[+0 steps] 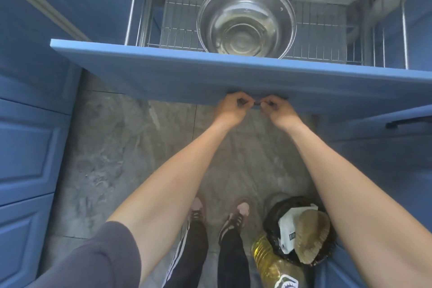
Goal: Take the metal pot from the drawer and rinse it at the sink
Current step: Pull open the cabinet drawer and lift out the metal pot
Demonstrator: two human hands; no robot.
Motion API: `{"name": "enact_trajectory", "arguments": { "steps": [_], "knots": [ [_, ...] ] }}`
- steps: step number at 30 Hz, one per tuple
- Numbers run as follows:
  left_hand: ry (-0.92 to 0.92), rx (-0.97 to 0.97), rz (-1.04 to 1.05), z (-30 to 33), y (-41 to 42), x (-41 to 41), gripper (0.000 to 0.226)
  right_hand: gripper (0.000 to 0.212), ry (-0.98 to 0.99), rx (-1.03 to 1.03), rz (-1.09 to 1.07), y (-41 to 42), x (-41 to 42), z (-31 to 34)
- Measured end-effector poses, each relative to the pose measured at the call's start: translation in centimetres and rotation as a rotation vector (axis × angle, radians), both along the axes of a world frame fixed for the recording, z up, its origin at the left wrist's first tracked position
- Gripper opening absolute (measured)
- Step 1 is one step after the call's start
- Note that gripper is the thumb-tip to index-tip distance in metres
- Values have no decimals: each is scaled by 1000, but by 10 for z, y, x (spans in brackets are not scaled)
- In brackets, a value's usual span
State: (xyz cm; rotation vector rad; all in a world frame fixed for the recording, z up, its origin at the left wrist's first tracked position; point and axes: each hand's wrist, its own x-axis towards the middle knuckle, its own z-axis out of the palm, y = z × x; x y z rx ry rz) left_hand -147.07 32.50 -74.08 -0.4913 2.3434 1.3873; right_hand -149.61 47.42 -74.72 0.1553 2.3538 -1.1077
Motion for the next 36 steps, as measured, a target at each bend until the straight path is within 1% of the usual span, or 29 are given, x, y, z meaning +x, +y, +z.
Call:
{"name": "enact_trajectory", "arguments": {
  "steps": [4,6,8,9,10,12,13,15,16,17,18,19,21,23,25,27,30,32,33,35,36],
  "knots": [
    [-24,-48,-26,10,-2,-1,7,24,-2,18,-8,-3,-1,4],
    [-46,-105,-89,21,-1,1,21,29,-51,80,65,-3,5,8],
    [-83,-176,-214,37,3,14,41,43,-144,157,181,0,17,23],
    [-100,-219,-284,47,5,27,49,51,-160,149,204,3,25,33],
    [-112,-259,-349,58,5,43,52,55,-149,108,205,6,36,46],
    [-113,-275,-464,88,-1,87,49,54,-117,2,177,19,70,76],
    [-106,-256,-506,107,-7,111,46,50,-143,-61,160,29,92,95],
    [-56,-227,-532,149,-23,152,37,47,-281,-183,151,57,133,141],
    [-14,-214,-512,171,-34,163,33,43,-348,-229,165,75,148,165],
    [23,-204,-459,195,-44,165,28,30,-401,-268,193,95,156,192],
    [55,-194,-373,216,-54,160,24,25,-416,-284,205,112,153,216],
    [105,-177,-268,236,-64,150,24,32,-395,-253,204,127,140,239],
    [222,-149,-86,269,-79,117,24,31,-315,-226,136,146,101,276],
    [299,-165,-9,289,-89,72,20,28,-188,-214,81,149,49,306],
    [303,-183,-4,296,-98,27,18,17,-90,-226,69,138,-7,319],
    [206,-220,-64,292,-108,-15,16,12,-38,-220,98,120,-61,319],
    [-52,-317,-274,271,-126,-71,11,11,-38,-129,147,90,-130,300],
    [-199,-361,-413,243,-140,-96,18,13,-58,-55,202,75,-169,275],
    [-267,-369,-476,229,-146,-105,18,13,-64,-28,225,70,-187,261],
    [-386,-361,-580,202,-155,-117,21,14,-81,11,262,60,-217,234],
    [-437,-351,-609,188,-158,-123,27,15,-86,30,283,56,-231,220]
  ]
}}
